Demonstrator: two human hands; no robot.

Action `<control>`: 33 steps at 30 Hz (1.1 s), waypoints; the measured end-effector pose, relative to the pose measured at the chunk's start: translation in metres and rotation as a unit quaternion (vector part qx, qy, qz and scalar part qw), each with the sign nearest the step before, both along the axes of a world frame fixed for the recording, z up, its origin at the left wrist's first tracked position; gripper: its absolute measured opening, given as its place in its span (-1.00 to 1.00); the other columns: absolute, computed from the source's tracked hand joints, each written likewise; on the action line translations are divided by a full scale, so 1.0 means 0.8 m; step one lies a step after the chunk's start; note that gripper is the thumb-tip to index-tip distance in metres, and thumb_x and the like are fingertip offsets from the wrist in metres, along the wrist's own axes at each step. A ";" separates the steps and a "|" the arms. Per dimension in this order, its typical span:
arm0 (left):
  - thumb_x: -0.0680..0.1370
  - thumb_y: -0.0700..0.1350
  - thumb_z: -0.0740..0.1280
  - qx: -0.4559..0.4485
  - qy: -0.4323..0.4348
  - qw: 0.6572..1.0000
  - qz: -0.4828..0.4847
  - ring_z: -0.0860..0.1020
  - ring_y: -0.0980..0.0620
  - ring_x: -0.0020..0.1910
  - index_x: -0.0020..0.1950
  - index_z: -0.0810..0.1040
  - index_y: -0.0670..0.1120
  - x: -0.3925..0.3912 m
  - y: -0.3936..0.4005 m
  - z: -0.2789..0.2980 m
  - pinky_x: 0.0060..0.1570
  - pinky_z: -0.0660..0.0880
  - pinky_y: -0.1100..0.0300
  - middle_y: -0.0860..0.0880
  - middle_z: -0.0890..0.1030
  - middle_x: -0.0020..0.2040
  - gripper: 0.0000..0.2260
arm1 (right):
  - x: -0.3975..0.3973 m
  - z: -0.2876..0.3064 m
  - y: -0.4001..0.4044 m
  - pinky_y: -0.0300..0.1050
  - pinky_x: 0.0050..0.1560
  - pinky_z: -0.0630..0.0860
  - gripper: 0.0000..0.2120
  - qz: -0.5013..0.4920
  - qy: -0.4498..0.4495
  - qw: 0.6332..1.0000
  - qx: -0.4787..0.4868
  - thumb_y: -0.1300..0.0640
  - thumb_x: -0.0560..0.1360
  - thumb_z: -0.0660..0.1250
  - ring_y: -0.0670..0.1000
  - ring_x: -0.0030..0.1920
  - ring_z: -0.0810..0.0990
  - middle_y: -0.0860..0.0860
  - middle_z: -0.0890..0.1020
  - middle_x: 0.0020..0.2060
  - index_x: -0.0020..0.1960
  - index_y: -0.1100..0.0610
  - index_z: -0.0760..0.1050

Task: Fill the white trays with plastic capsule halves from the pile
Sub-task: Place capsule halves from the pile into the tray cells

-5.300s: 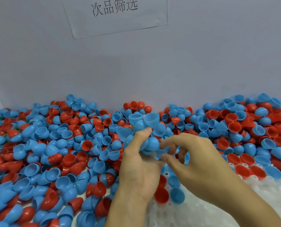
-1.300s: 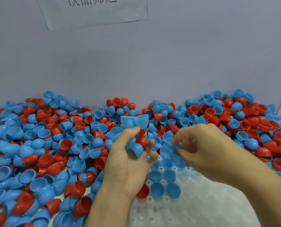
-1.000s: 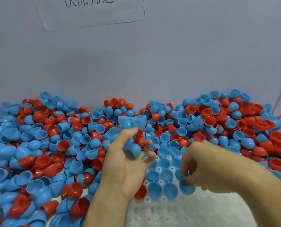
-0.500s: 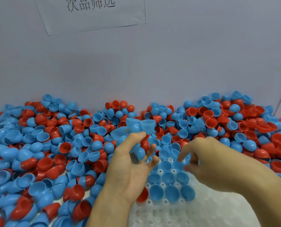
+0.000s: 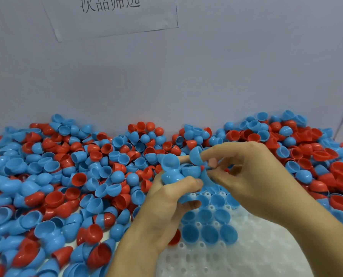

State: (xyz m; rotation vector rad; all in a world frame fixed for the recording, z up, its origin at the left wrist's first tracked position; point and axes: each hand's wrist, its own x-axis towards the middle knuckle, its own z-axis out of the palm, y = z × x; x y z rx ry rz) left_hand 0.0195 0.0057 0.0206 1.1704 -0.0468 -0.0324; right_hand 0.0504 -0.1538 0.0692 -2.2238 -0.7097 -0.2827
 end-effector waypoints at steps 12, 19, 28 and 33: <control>0.31 -0.12 0.45 -0.022 0.003 0.998 0.059 0.55 -0.01 -0.09 -0.02 0.70 0.08 0.003 0.003 -0.002 -0.21 0.52 0.15 -0.03 0.62 -0.11 -0.73 | 0.010 0.005 -0.041 -0.34 -0.26 0.55 -0.91 -0.087 0.098 0.980 -0.149 0.02 0.44 0.52 -0.20 -0.30 0.59 -0.09 0.65 -0.34 -0.11 -0.13 0.63; 0.31 -0.12 0.47 -0.039 0.000 0.998 0.051 0.56 -0.03 -0.06 0.04 0.70 0.05 0.003 0.005 -0.003 -0.20 0.54 0.18 -0.04 0.60 -0.09 -0.69 | 0.008 -0.015 -0.041 -0.36 -0.43 0.38 -0.89 -0.122 0.233 0.891 -0.369 0.07 0.40 0.55 -0.14 -0.34 0.55 -0.13 0.58 -0.29 -0.18 -0.11 0.64; 0.30 -0.11 0.47 -0.038 0.013 0.998 0.051 0.56 0.00 -0.08 0.05 0.69 0.05 0.005 0.005 -0.004 -0.21 0.55 0.20 -0.01 0.61 -0.12 -0.68 | 0.005 -0.025 -0.027 -0.05 -0.01 0.65 -0.78 -0.129 0.241 0.873 -0.403 0.11 0.42 0.50 0.00 -0.11 0.64 -0.04 0.64 -0.08 0.06 -0.03 0.66; 0.32 -0.10 0.46 -0.001 -0.002 0.998 0.055 0.59 0.04 -0.11 0.05 0.69 0.07 0.005 0.004 -0.006 -0.19 0.55 0.19 0.01 0.64 -0.10 -0.69 | 0.007 -0.011 -0.023 -0.19 -0.02 0.61 -0.70 -0.078 0.162 0.946 -0.269 0.07 0.54 0.40 -0.12 -0.07 0.62 -0.17 0.61 -0.02 0.25 -0.15 0.55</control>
